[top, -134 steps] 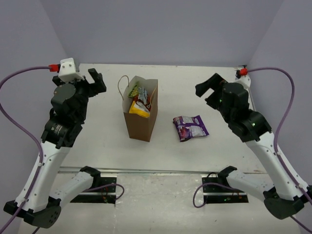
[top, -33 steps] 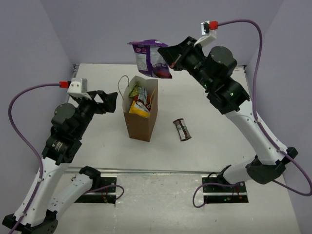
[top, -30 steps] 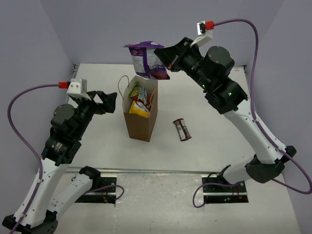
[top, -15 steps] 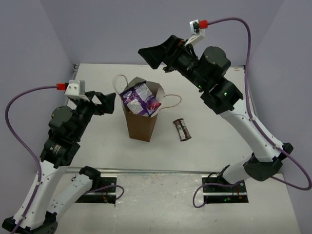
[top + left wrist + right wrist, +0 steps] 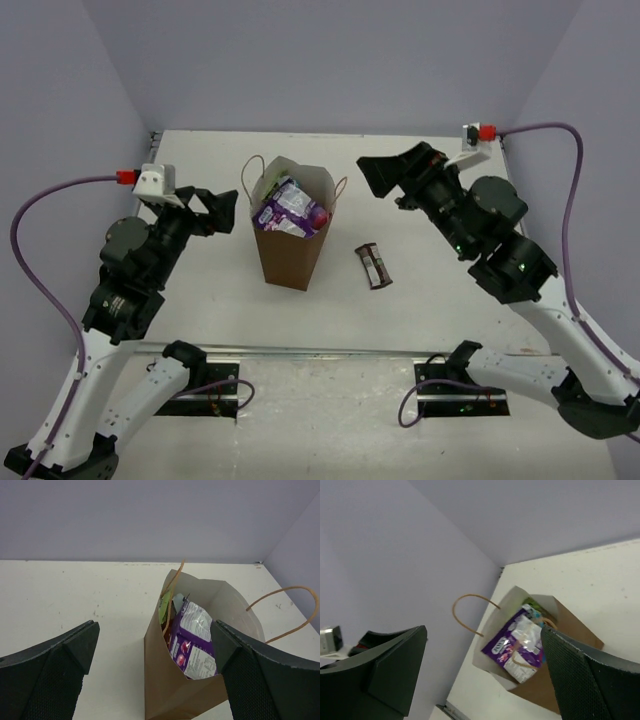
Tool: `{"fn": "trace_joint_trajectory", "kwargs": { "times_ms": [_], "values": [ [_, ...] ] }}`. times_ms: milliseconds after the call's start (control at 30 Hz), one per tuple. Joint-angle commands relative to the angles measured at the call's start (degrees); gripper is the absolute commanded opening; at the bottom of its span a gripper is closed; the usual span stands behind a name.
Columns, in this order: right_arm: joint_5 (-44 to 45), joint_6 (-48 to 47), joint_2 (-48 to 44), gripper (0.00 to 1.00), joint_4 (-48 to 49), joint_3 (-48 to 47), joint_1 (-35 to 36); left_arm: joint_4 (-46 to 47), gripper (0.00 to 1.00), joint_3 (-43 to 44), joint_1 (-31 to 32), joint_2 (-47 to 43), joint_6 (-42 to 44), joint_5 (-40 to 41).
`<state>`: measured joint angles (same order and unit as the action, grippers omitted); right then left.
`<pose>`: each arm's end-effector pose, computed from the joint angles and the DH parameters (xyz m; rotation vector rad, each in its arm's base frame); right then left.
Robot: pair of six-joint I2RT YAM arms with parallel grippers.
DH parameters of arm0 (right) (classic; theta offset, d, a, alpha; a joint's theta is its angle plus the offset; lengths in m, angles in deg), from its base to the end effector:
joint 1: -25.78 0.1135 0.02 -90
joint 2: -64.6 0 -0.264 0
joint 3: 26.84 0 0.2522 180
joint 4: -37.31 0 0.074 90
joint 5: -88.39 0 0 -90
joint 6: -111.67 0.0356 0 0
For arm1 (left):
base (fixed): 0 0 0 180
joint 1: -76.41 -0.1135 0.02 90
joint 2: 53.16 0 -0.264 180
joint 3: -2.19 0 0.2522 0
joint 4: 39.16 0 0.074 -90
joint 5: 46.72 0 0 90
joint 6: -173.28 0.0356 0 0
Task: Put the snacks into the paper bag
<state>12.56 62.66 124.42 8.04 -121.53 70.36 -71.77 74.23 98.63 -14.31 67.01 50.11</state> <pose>0.1501 0.1357 0.4965 0.1636 1.5539 1.0184 0.1264 -0.0471 0.4183 -0.0131 1.5772 -0.4355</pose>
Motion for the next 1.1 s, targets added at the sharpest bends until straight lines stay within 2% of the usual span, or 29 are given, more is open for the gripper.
{"fn": "trace_joint_trajectory", "kwargs": {
  "times_ms": [0, 67, 200, 333, 467, 567, 900, 967, 1067],
  "values": [
    [8.8, 6.9, -5.1, 0.99, -8.0, 9.8, -0.3, 2.9, 1.0, -0.2, 0.3, 0.5, 1.2, -0.3],
    [9.9, 11.2, -6.9, 0.99, -11.7, 15.8, -0.5, 2.9, 1.0, -0.1, 0.3, 0.8, 1.0, -0.8],
    [9.9, 16.7, -6.5, 0.99, -20.5, 20.8, -1.3, 2.9, 1.0, 0.2, 0.3, 1.4, 0.8, -1.4],
    [1.4, 11.4, -1.3, 0.99, -28.7, 20.0, -3.9, 3.0, 1.0, 0.4, 0.3, 2.0, 0.3, -2.0],
    [2.1, 8.8, 6.4, 0.99, -38.6, 17.0, -4.7, 3.3, 1.0, -0.1, 0.3, 2.2, -0.3, -2.2],
    [3.9, 6.0, 11.8, 0.99, -42.5, 16.2, -4.8, 3.3, 1.0, -0.1, 0.3, 2.5, -0.4, -1.5],
    [2.2, 1.3, 18.8, 0.99, -34.8, 21.9, -6.9, 3.6, 1.0, -0.1, 0.3, 2.2, 0.3, 0.5],
    [0.5, -0.2, 19.7, 0.99, -31.4, 23.1, -7.7, 3.6, 1.0, -0.3, 0.3, 1.8, 0.5, 0.9],
    [-6.5, -3.3, 22.6, 0.99, -28.1, 23.5, -11.2, 3.6, 1.0, -0.4, 0.3, 1.7, 0.7, 1.0]
  ]
}}
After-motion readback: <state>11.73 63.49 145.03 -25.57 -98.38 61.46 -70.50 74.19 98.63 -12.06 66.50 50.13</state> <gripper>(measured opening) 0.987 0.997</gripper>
